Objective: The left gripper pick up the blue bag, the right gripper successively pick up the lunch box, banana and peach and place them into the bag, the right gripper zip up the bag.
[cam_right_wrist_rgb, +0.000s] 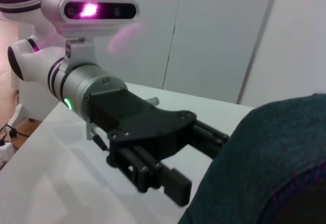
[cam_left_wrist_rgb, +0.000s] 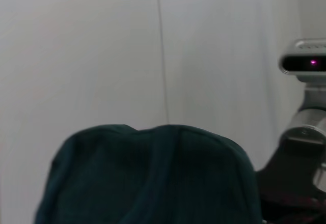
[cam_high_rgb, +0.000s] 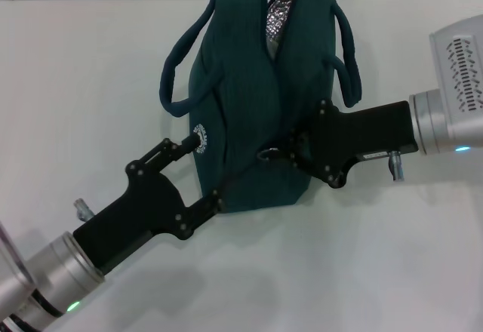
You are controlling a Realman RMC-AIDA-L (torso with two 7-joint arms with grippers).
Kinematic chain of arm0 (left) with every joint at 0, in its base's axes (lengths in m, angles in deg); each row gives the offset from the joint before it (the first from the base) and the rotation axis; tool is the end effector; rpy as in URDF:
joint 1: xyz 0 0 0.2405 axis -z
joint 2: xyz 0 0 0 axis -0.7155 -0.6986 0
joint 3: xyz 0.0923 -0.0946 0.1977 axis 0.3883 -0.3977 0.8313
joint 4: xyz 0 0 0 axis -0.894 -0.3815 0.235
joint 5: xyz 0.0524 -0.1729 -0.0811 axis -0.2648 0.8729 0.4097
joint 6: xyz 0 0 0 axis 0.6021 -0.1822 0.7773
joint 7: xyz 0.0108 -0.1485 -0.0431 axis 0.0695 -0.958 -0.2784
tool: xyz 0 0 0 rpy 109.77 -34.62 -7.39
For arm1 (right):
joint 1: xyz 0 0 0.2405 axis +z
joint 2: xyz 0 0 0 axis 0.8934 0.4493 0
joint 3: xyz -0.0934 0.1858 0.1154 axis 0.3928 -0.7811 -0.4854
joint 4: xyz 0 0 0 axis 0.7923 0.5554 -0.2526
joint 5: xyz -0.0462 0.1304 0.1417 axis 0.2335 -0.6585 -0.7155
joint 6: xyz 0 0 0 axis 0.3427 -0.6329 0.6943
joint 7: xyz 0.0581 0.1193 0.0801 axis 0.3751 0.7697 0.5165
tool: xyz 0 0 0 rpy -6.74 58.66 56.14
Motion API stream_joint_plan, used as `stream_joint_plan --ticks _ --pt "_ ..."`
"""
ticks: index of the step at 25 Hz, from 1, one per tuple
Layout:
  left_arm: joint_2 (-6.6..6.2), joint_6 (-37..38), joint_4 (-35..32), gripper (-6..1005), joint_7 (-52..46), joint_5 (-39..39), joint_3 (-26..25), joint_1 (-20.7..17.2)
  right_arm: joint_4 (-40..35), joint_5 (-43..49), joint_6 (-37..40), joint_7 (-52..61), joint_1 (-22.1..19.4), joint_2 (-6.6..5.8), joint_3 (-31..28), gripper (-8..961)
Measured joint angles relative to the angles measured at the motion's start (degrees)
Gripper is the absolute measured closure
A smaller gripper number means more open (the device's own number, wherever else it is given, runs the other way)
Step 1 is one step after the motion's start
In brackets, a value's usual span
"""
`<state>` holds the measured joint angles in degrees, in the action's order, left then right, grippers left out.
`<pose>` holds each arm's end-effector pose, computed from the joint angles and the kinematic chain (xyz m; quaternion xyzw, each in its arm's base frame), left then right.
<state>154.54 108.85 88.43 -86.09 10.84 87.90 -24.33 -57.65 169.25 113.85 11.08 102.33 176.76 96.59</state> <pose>-0.2565 0.2205 -0.0620 -0.8539 -0.0886 -0.3882 0.3351 0.1502 0.3379 -0.0544 -0.9782 -0.1168 0.1597 0.0637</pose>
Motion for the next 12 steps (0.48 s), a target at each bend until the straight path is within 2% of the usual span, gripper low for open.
stream_joint_plan --ticks 9,12 --pt "0.01 -2.49 0.26 301 -0.29 -1.18 0.02 1.29 -0.40 -3.30 0.32 -2.23 -0.84 -0.02 0.00 931" --pt "0.00 -3.41 0.62 346 -0.30 -1.18 -0.19 1.63 -0.43 -3.64 0.38 -2.51 -0.91 -0.04 0.00 931"
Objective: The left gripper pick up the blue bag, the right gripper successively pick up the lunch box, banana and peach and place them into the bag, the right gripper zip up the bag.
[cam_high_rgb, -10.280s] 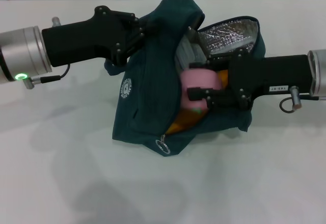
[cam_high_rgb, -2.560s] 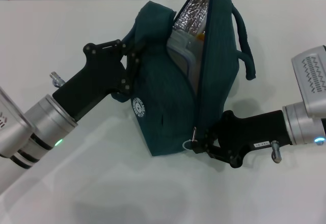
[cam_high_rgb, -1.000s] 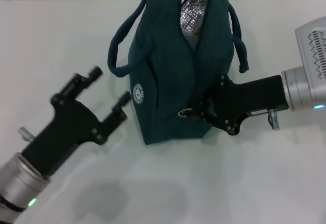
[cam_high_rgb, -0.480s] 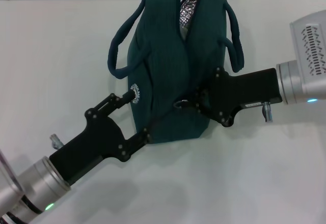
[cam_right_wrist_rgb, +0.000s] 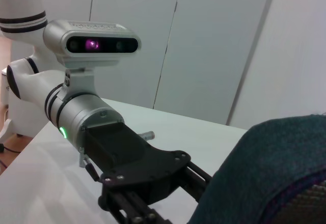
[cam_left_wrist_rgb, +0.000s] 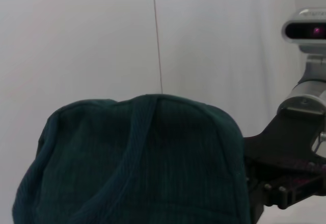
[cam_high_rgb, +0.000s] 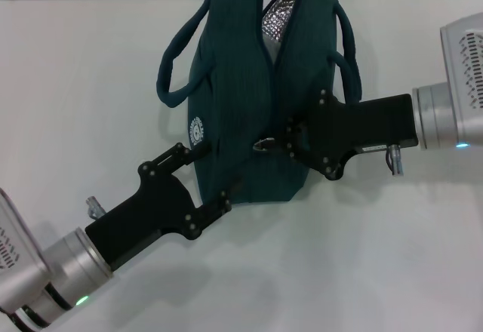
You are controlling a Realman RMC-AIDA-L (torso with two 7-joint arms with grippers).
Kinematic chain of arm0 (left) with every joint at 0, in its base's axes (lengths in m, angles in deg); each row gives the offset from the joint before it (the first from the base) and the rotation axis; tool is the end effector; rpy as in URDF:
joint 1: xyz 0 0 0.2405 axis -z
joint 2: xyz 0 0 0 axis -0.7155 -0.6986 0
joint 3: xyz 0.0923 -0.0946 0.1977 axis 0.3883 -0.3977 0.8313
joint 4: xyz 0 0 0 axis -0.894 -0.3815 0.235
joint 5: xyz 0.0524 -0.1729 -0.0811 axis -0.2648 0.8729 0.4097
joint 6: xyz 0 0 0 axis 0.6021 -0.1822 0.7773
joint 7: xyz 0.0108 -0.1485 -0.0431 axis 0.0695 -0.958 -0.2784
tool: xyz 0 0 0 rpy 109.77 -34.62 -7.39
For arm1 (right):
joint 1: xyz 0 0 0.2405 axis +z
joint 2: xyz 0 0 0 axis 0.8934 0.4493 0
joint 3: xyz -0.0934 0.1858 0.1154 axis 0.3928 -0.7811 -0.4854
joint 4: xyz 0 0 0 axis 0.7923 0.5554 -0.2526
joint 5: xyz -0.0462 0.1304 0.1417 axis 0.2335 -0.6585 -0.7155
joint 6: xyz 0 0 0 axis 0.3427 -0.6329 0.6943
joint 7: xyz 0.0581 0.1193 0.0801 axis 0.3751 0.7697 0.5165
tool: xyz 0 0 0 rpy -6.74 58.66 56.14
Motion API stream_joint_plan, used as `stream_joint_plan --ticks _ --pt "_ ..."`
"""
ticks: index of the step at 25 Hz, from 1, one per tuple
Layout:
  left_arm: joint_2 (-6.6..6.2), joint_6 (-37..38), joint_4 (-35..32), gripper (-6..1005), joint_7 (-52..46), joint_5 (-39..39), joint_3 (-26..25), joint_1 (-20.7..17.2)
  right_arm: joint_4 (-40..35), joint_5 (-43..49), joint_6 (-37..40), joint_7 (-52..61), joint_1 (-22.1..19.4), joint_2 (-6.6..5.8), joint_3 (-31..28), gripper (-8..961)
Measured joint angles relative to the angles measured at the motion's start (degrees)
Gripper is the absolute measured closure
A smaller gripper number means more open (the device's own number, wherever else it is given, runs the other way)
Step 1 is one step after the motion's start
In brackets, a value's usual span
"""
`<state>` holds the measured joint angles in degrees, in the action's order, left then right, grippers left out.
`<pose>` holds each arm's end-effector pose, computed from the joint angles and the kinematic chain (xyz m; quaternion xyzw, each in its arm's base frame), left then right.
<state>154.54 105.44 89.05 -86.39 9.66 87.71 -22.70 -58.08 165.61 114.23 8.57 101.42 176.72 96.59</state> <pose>-0.2573 0.2267 -0.0702 -0.8671 -0.0939 -0.3670 0.3233 0.1454 0.3377 -0.0500 -0.9710 -0.1263 0.1875 0.0777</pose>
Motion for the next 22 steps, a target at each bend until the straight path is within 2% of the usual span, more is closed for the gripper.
stream_joint_plan --ticks 9,14,19,22 --pt "-0.01 -1.29 -0.27 480 0.00 0.74 -0.29 0.70 -0.28 -0.64 0.37 -0.67 -0.98 0.00 0.00 931" --pt "-0.01 -2.10 -0.31 689 0.01 0.43 -0.29 1.35 -0.28 -1.26 0.45 -1.29 -1.51 0.00 0.00 931" --pt "-0.01 -2.18 -0.39 803 0.20 0.38 -0.27 1.52 -0.28 -3.20 0.65 -2.40 -2.44 -0.21 0.00 930" --pt "-0.01 -2.23 -0.41 829 0.43 0.65 -0.27 1.53 -0.36 -3.62 0.68 -2.71 -2.78 -0.23 0.00 930"
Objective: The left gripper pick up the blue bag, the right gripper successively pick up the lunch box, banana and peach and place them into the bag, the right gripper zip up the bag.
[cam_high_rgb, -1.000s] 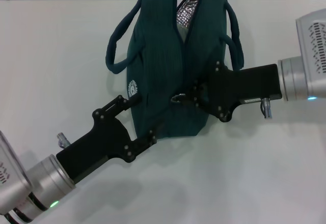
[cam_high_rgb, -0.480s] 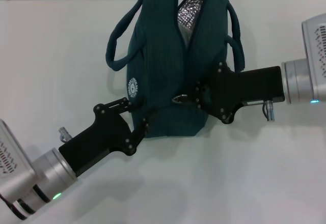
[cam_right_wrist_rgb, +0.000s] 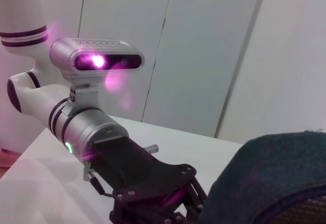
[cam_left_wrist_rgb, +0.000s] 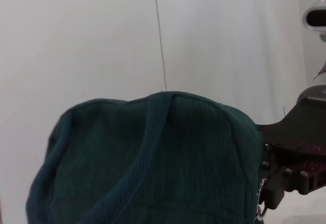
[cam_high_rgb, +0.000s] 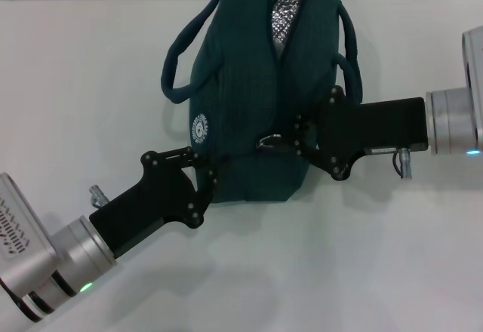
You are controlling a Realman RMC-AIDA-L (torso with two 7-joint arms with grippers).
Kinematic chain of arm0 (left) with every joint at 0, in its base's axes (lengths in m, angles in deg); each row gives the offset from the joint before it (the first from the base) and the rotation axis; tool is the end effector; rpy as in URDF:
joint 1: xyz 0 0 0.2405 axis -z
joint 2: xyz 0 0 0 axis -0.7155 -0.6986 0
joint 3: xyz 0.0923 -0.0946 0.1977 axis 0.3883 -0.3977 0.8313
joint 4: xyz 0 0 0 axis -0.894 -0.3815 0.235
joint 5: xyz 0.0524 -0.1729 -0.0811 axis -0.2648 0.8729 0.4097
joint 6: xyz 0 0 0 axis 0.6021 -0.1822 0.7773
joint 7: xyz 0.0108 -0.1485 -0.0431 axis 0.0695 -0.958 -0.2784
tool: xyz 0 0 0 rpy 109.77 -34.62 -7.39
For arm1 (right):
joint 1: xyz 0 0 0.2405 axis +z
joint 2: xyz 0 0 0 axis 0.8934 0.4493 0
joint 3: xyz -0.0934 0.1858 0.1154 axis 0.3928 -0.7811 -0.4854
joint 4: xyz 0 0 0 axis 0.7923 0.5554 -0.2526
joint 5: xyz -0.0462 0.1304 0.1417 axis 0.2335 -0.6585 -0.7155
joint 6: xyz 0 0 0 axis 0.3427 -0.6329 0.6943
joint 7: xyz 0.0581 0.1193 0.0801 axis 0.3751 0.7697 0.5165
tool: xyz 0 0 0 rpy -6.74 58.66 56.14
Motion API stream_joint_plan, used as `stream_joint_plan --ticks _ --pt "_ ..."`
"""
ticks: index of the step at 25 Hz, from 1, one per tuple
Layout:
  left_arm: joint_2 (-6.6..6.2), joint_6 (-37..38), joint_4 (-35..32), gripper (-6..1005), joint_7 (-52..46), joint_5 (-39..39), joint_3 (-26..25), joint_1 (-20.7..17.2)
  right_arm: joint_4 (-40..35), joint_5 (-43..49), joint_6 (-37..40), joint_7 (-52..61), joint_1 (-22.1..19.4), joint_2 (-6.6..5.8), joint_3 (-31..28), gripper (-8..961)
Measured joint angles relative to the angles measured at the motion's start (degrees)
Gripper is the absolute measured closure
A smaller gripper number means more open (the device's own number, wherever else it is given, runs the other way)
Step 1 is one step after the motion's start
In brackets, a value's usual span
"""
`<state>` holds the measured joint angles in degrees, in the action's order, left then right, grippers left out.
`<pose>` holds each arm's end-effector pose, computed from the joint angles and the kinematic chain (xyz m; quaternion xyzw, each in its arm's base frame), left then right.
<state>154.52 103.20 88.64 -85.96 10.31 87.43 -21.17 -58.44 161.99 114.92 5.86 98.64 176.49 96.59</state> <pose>-0.2559 0.2382 -0.0710 -0.8705 -0.0857 -0.3546 0.3302 0.1525 0.3325 -0.0440 -0.9649 -0.1222 0.2123 0.0952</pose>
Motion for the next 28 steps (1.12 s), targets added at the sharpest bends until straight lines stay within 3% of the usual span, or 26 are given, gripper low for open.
stream_joint_plan --ticks 11,19,28 --pt "0.00 -1.17 -0.83 930 0.17 -0.16 0.12 0.38 -0.08 -1.64 0.04 -0.85 -0.64 0.05 -0.23 930" --pt "0.00 -1.72 -0.88 931 0.20 -0.30 0.24 0.77 -0.24 -3.98 3.29 -3.65 -2.68 0.06 -3.62 930" --pt "-0.06 -3.07 -0.88 931 0.19 -0.46 0.40 1.17 2.44 -17.33 3.76 -12.54 -5.51 0.16 -4.56 929"
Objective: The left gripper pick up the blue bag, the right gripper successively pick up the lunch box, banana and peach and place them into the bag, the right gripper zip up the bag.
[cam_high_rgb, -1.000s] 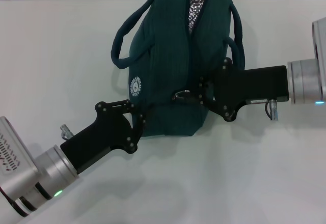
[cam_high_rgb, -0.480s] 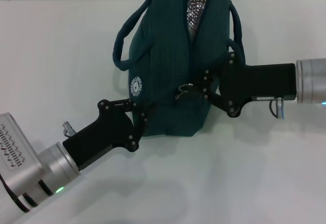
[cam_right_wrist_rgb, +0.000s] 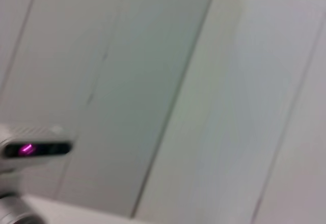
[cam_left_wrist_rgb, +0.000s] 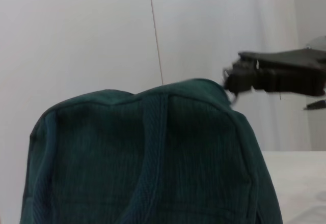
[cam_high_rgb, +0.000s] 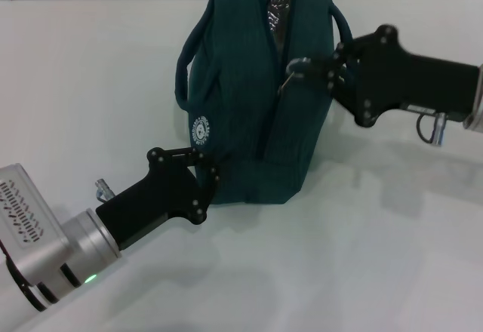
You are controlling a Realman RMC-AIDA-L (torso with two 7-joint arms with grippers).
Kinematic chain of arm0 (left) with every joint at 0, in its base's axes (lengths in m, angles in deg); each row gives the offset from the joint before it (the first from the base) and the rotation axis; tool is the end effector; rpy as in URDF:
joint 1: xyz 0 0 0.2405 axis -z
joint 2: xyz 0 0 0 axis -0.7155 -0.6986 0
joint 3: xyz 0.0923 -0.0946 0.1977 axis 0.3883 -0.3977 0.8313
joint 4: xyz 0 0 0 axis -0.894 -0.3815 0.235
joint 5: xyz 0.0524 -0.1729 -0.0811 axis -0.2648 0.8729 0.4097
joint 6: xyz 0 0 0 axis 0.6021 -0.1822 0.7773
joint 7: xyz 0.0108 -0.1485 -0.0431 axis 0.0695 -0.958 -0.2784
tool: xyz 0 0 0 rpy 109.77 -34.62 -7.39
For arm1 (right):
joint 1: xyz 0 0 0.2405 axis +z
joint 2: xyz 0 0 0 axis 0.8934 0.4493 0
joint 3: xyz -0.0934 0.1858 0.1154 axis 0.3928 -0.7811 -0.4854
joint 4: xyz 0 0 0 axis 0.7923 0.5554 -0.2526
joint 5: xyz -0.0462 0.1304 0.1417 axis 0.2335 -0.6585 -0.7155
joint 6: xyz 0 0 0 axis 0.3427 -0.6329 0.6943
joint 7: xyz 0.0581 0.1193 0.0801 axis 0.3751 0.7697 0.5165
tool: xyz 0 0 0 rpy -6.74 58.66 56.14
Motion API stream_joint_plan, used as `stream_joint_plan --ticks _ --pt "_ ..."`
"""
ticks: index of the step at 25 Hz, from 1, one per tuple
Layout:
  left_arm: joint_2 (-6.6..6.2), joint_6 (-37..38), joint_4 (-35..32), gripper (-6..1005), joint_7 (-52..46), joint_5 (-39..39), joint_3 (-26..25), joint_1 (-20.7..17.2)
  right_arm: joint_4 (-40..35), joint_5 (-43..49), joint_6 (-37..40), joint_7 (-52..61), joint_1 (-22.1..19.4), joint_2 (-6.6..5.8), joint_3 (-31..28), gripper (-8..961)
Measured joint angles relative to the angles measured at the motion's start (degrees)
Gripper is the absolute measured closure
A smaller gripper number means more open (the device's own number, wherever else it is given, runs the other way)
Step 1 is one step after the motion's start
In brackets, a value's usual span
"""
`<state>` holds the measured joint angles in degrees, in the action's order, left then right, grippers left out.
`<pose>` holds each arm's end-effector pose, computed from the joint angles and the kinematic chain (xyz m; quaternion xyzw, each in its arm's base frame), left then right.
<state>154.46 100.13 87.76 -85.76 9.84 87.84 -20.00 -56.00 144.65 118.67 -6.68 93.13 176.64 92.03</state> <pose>-0.2566 0.2466 -0.0747 -0.8812 -0.0761 -0.3332 0.3267 0.1566 0.3332 -0.0071 -0.9089 -0.1209 0.3382 0.2120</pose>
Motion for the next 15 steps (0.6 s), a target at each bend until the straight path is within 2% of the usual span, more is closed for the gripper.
stream_joint_plan --ticks 5,15 --pt "-0.04 0.00 0.00 931 0.00 -0.55 0.10 -0.03 2.45 -6.06 0.91 -3.94 -0.27 -0.02 0.01 929" --pt "0.06 0.05 0.01 931 1.50 -0.90 0.11 -0.02 3.02 -6.54 1.68 -5.45 -0.29 0.05 -0.02 930"
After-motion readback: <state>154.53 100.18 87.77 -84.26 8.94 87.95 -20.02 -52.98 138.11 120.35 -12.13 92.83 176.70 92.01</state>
